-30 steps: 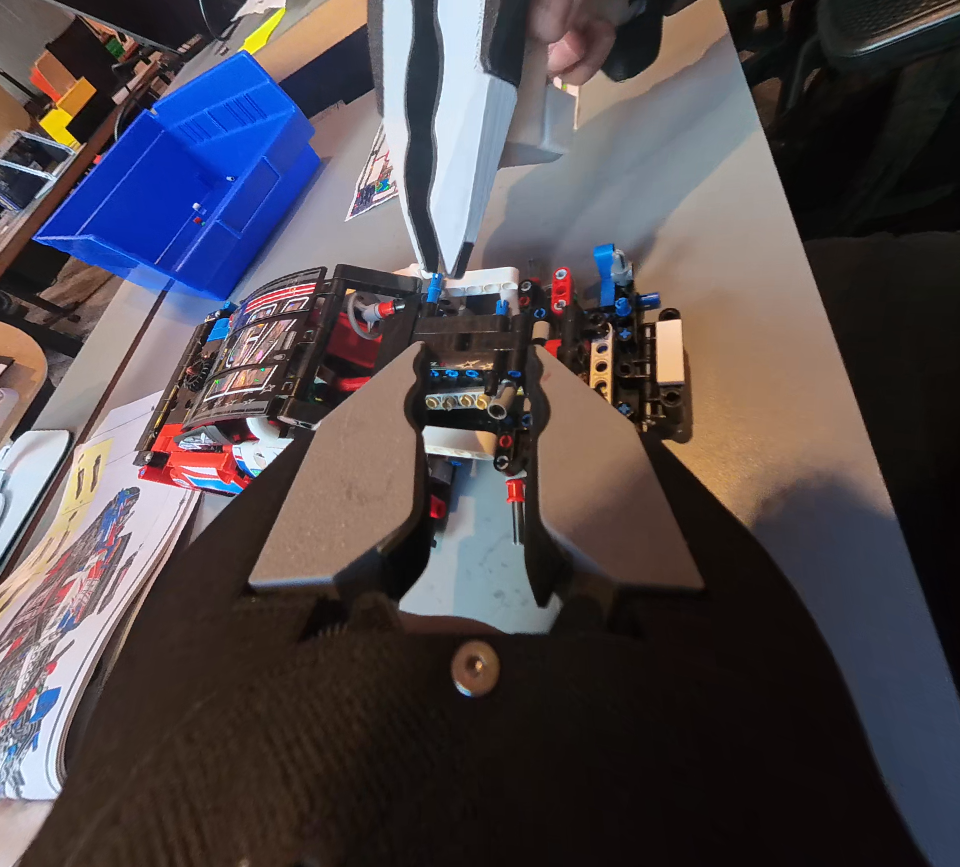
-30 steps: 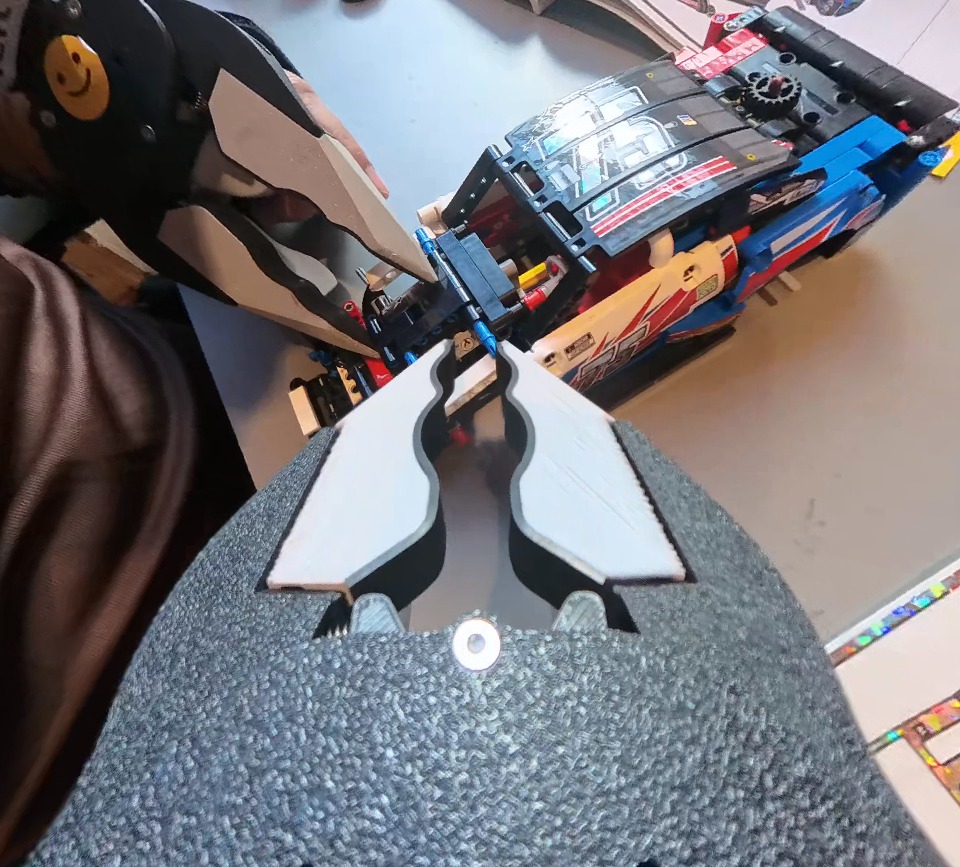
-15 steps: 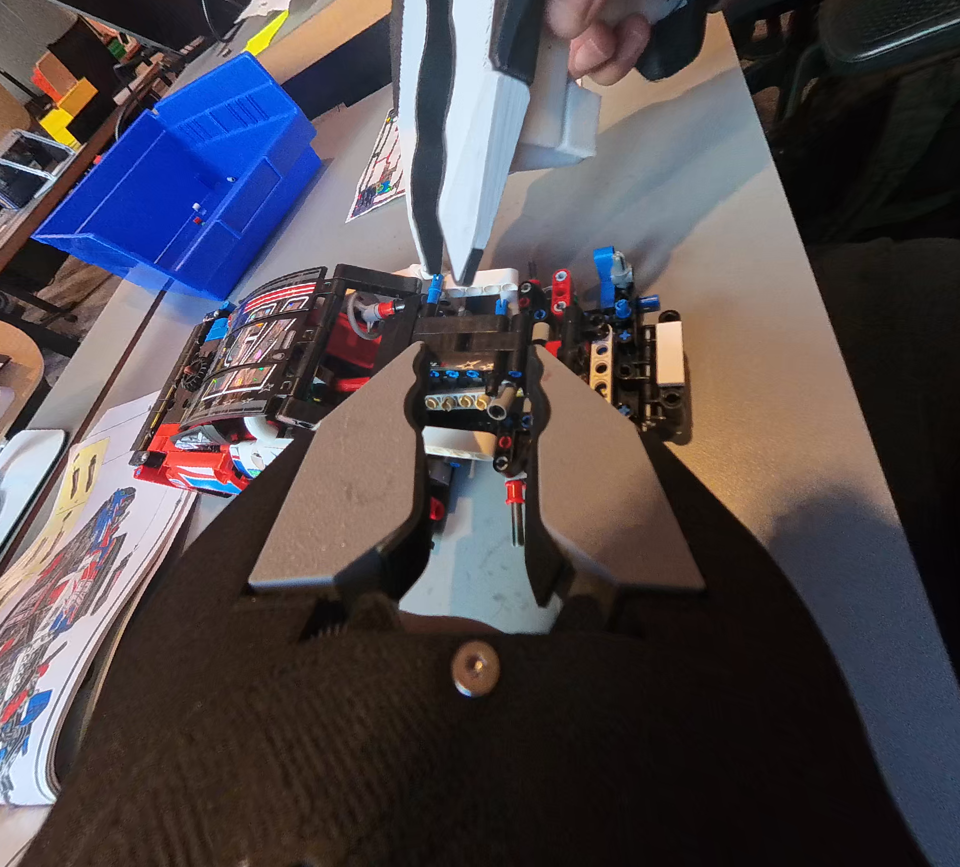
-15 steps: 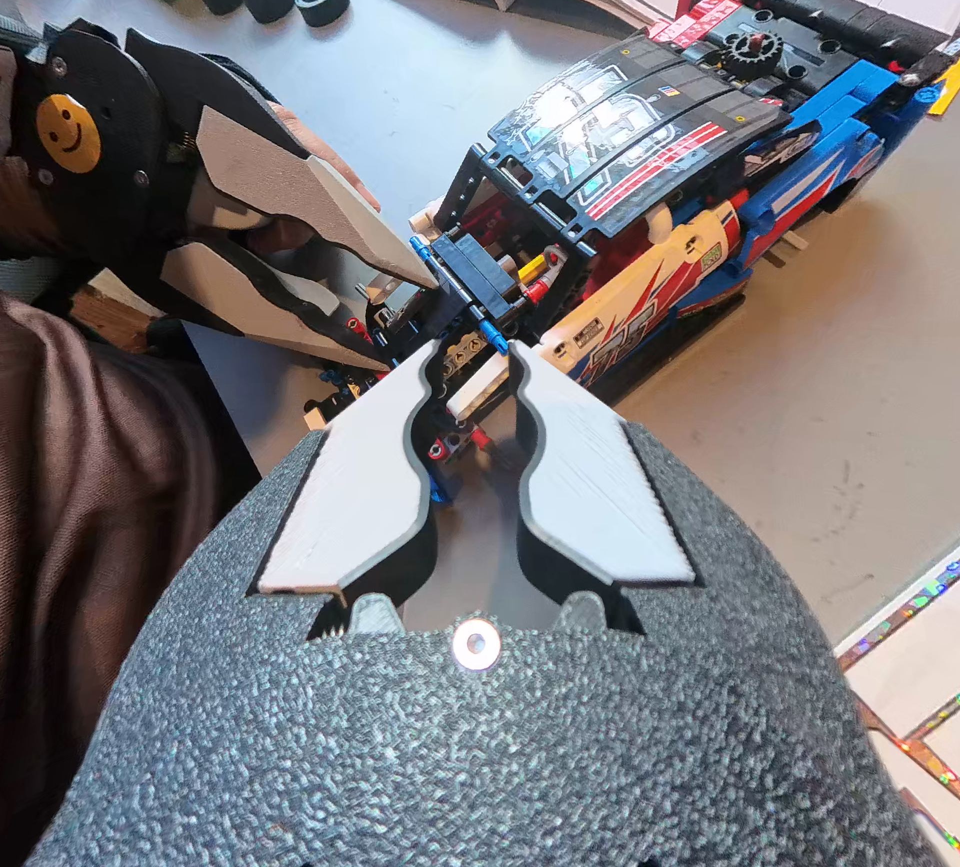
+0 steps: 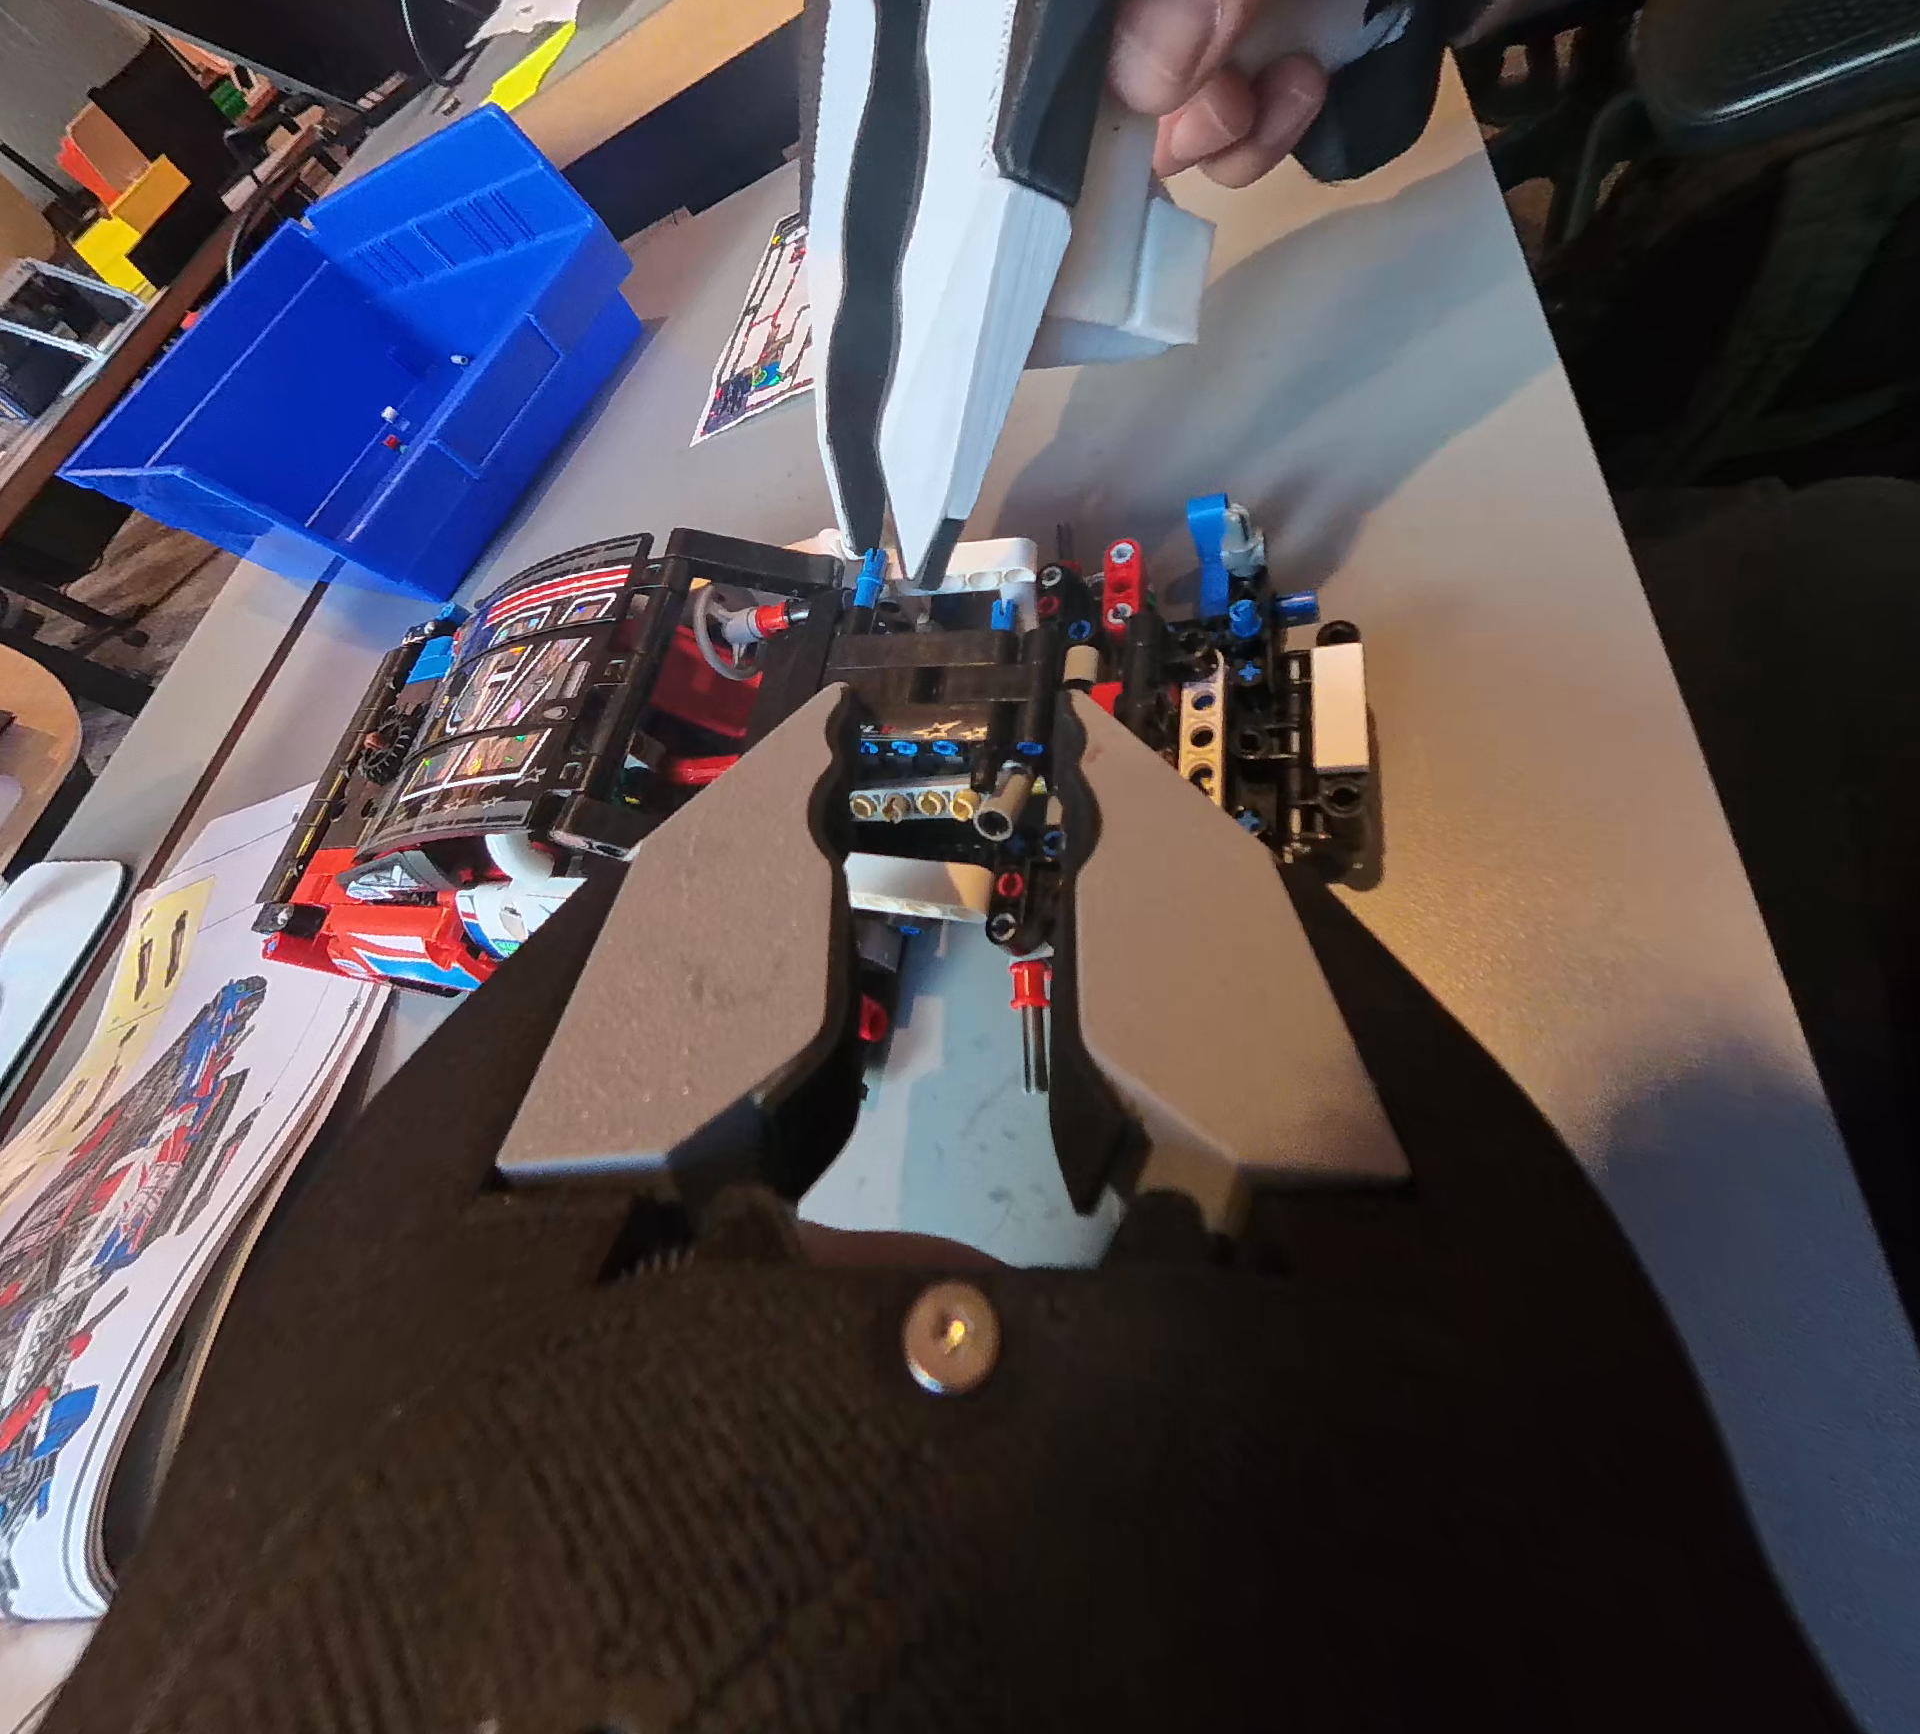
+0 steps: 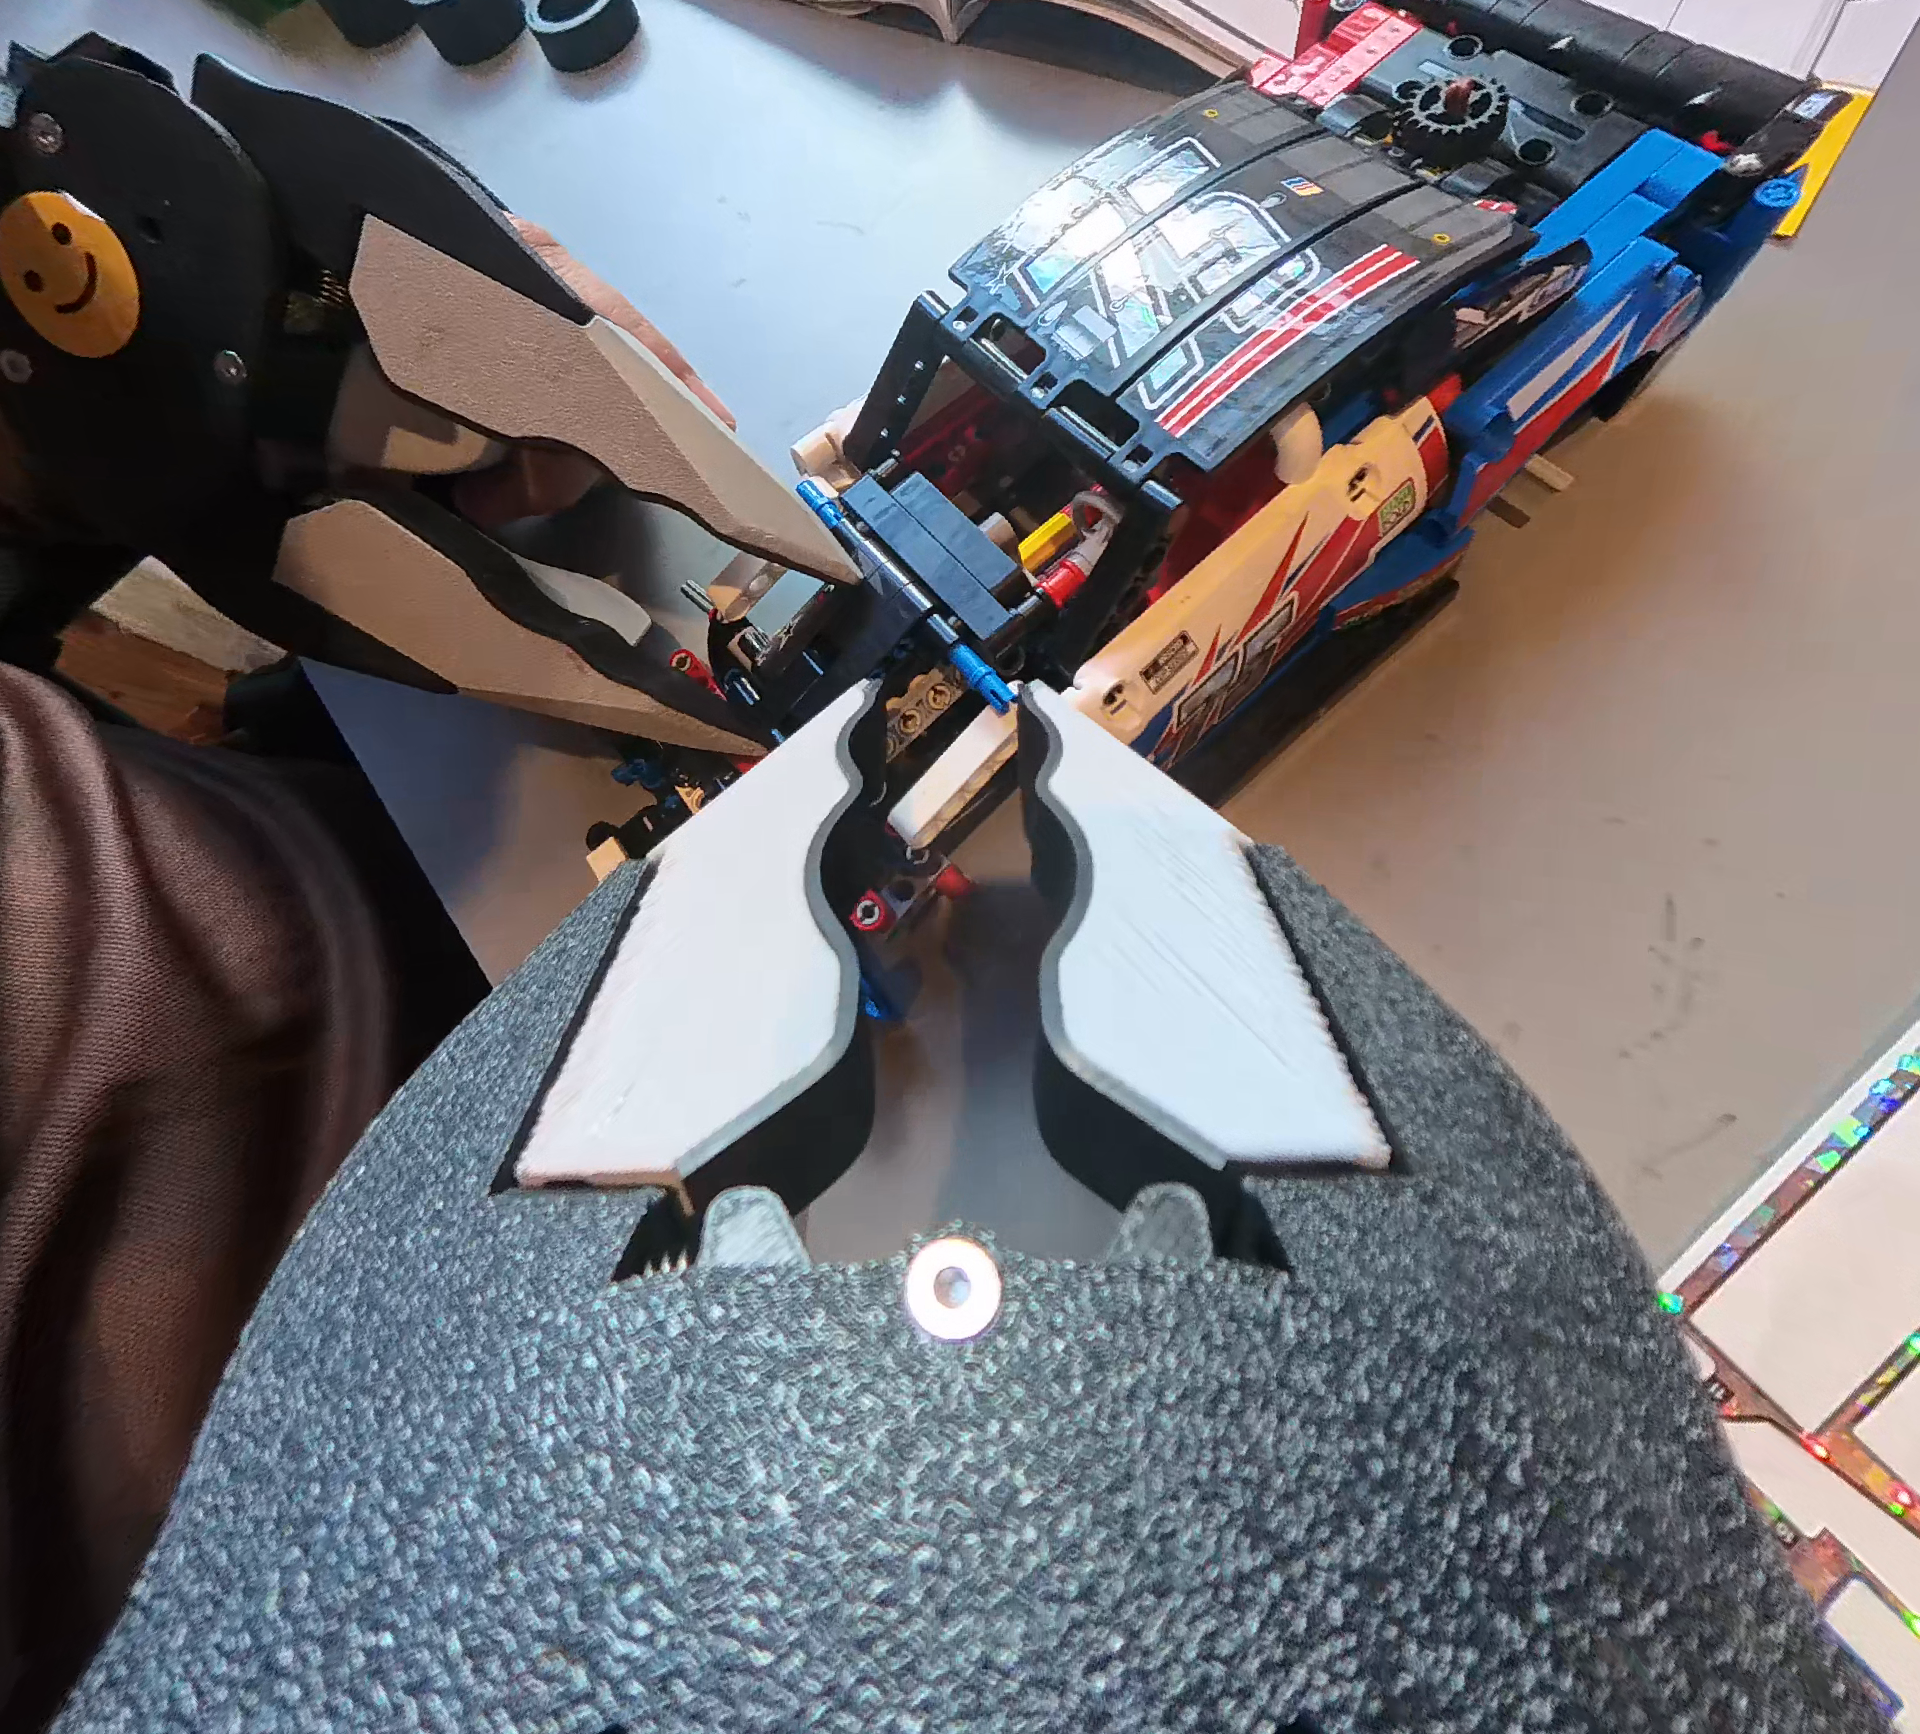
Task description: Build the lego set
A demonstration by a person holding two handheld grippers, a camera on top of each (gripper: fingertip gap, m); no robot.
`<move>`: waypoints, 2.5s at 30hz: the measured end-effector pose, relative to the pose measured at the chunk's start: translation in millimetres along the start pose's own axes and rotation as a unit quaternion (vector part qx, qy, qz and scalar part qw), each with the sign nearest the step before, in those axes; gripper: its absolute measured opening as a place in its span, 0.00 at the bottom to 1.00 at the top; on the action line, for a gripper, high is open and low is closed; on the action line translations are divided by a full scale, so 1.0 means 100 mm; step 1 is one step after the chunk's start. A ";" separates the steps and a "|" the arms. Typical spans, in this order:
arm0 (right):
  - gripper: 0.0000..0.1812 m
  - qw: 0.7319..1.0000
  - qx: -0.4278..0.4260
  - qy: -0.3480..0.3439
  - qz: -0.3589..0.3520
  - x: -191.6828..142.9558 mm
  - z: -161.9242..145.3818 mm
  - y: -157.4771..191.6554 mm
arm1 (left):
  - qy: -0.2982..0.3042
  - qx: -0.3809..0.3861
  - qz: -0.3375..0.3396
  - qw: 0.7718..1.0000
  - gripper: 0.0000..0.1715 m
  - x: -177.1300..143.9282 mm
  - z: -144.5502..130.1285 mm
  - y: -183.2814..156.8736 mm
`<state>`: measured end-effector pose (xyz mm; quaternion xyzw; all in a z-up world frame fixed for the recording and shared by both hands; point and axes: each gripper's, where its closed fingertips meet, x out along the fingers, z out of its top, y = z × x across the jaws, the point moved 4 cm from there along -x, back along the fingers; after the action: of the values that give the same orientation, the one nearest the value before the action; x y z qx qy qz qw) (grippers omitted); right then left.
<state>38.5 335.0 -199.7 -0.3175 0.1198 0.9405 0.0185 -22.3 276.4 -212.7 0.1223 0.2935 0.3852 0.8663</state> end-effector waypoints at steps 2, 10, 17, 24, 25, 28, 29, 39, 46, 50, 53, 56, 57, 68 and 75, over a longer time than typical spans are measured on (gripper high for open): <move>0.14 1.000 0.001 -0.003 -0.003 0.00 0.00 0.01 | 0.000 -0.001 -0.001 1.000 0.20 0.00 0.00 0.00; 0.15 1.000 -0.008 -0.016 -0.013 0.02 0.00 0.02 | -0.001 -0.001 -0.002 1.000 0.20 0.00 0.00 0.01; 0.13 1.000 0.007 -0.017 -0.006 0.00 0.00 -0.01 | -0.001 -0.003 -0.004 1.000 0.20 0.00 -0.01 0.01; 0.12 1.000 0.004 -0.009 -0.012 0.00 -0.02 0.00 | -0.003 0.000 -0.005 1.000 0.20 0.00 0.00 0.01; 0.12 1.000 0.006 -0.012 -0.010 0.00 -0.02 0.00 | -0.003 0.000 -0.005 1.000 0.20 0.00 -0.01 0.01; 0.12 1.000 0.005 -0.019 -0.007 0.01 -0.01 0.00 | -0.003 -0.001 -0.007 1.000 0.20 0.00 -0.01 0.01; 0.12 1.000 0.003 -0.021 -0.007 0.01 -0.01 0.00 | -0.002 -0.001 -0.006 1.000 0.20 0.00 -0.01 0.01; 0.12 1.000 0.006 -0.025 -0.010 0.02 0.00 -0.01 | -0.003 0.000 -0.006 1.000 0.20 0.00 -0.02 0.03; 0.26 0.997 0.060 -0.041 -0.026 0.05 0.02 0.10 | -0.004 0.003 -0.004 1.000 0.20 -0.01 -0.02 0.03; 0.28 0.995 0.052 -0.039 -0.077 0.08 0.02 0.15 | -0.004 0.004 -0.003 1.000 0.20 -0.01 -0.03 0.04; 0.32 0.992 0.053 -0.033 -0.106 0.10 0.03 0.19 | -0.004 0.007 -0.001 1.000 0.20 -0.01 -0.03 0.04; 0.33 0.987 0.047 -0.028 -0.152 0.13 0.04 0.22 | -0.005 0.011 0.002 1.000 0.20 -0.01 -0.03 0.04; 0.33 0.984 0.052 -0.030 -0.167 0.14 0.04 0.22 | -0.005 0.012 0.003 1.000 0.20 -0.01 -0.03 0.04; 0.34 0.967 0.057 -0.035 -0.246 0.21 0.02 0.25 | -0.006 0.017 0.007 1.000 0.19 -0.01 -0.03 0.04; 0.34 0.962 0.046 -0.034 -0.267 0.25 0.04 0.24 | -0.004 0.015 0.011 1.000 0.19 -0.01 -0.04 0.05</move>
<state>13.5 311.2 -206.9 -0.3043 0.0732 0.9053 0.2873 -28.0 279.6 -212.8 0.1394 0.2946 0.3895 0.8614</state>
